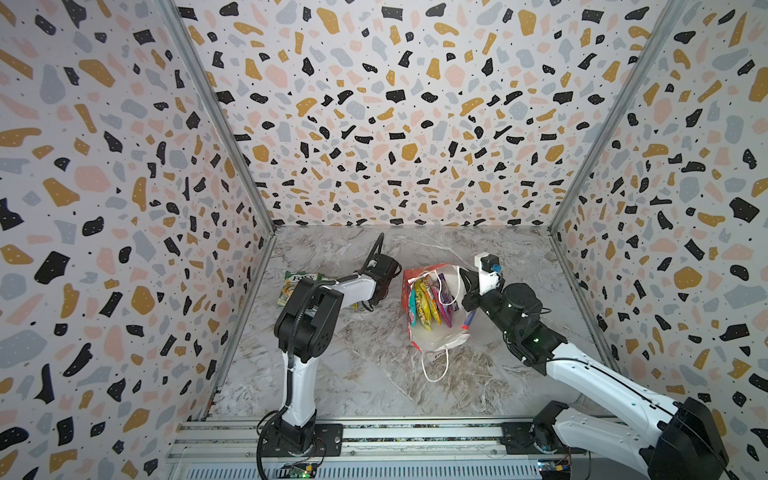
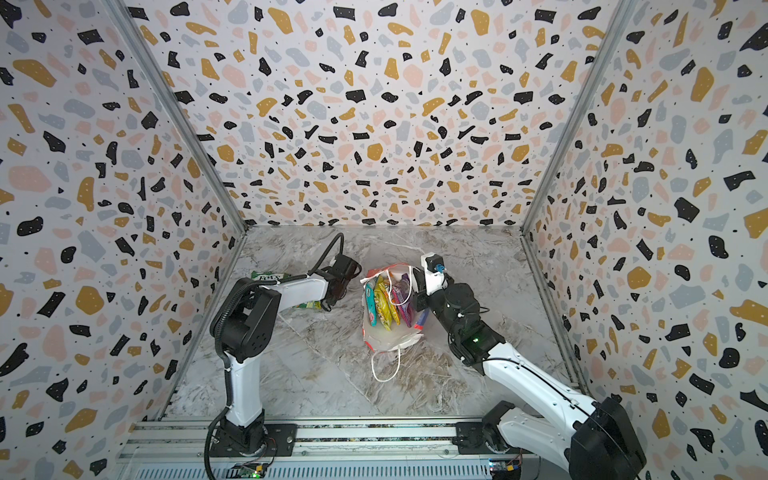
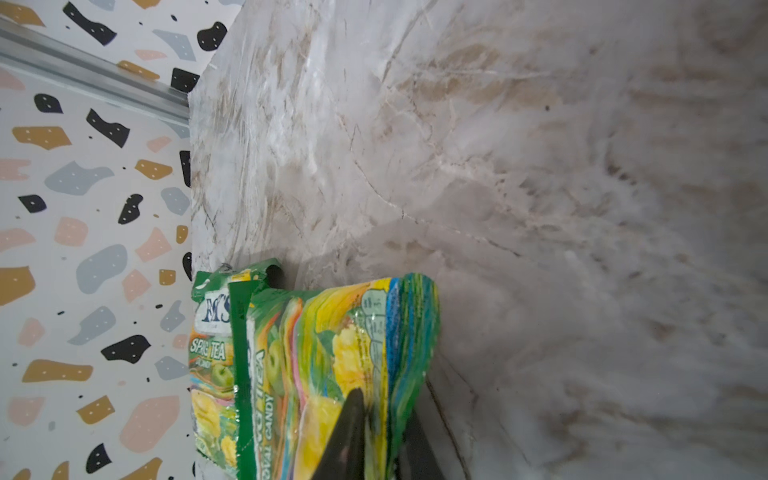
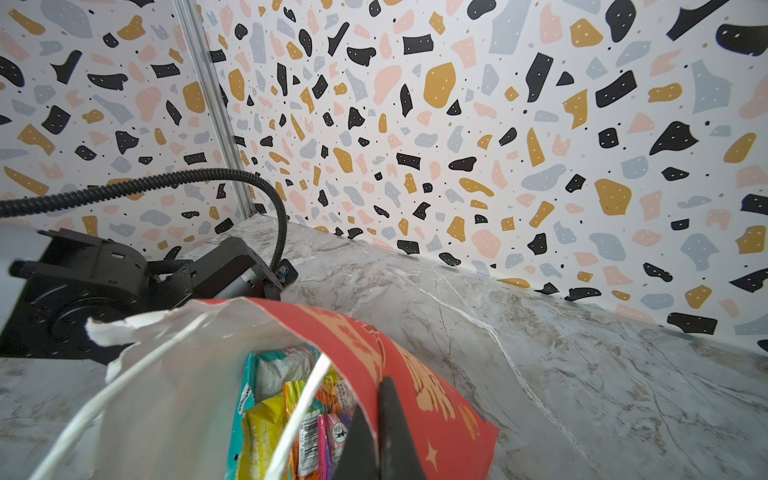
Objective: Take the snacks out of the paper bag
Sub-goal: 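Lower the green snack pack beside the Fox's bag and open the left gripper, then raise the left gripper and move it back toward the bag mouth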
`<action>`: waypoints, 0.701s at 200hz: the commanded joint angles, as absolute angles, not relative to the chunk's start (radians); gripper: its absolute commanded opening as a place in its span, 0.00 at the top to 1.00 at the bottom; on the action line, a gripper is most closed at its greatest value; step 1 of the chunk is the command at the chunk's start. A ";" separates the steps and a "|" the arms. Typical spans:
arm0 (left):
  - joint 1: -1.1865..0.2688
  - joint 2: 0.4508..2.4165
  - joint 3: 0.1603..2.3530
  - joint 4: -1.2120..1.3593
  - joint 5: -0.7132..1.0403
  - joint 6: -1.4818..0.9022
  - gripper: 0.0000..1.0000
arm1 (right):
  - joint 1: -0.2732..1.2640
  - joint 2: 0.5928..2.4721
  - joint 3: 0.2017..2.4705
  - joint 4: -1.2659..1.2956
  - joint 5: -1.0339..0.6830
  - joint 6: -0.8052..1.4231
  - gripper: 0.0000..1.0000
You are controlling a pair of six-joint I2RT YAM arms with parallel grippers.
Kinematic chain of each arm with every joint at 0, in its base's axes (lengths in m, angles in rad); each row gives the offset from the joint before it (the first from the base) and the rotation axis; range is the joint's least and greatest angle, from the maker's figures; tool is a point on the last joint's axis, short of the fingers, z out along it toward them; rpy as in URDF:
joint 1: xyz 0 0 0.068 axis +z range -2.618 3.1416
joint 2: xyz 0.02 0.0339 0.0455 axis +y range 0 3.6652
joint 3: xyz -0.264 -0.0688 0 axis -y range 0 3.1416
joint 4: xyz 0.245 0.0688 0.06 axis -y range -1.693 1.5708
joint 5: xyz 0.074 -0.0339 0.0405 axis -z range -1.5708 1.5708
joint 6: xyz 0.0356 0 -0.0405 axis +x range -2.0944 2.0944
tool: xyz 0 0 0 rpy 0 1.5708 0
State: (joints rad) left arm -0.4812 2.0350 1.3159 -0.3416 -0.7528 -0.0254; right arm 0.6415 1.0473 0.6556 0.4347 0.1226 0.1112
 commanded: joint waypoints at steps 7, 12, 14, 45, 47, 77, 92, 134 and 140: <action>-0.478 2.000 1.367 -0.336 -0.709 -0.040 0.73 | 0.634 1.022 0.659 0.481 0.129 0.121 1.00; -0.479 2.001 1.378 -0.344 -0.705 -0.043 0.68 | 0.634 1.020 0.659 0.480 0.129 0.120 1.00; -0.479 2.002 1.381 -0.348 -0.704 -0.044 0.66 | 0.634 1.021 0.660 0.479 0.130 0.120 1.00; -0.492 1.950 1.419 -0.392 -0.689 -0.062 0.48 | 0.633 1.012 0.661 0.474 0.135 0.117 1.00; -0.493 1.941 1.419 -0.392 -0.687 -0.064 0.46 | 0.633 1.012 0.661 0.474 0.135 0.116 1.00; -0.506 1.778 1.375 -0.344 -0.619 -0.081 0.32 | 0.632 1.018 0.667 0.470 0.132 0.118 1.00; -0.506 1.696 1.346 -0.319 -0.575 -0.095 0.32 | 0.632 1.021 0.673 0.462 0.127 0.120 1.00; -0.521 1.445 1.209 -0.216 -0.458 -0.160 0.32 | 0.631 1.022 0.692 0.435 0.119 0.127 1.00; -0.528 1.406 1.178 -0.187 -0.440 -0.166 0.33 | 0.632 1.024 0.700 0.424 0.117 0.127 1.00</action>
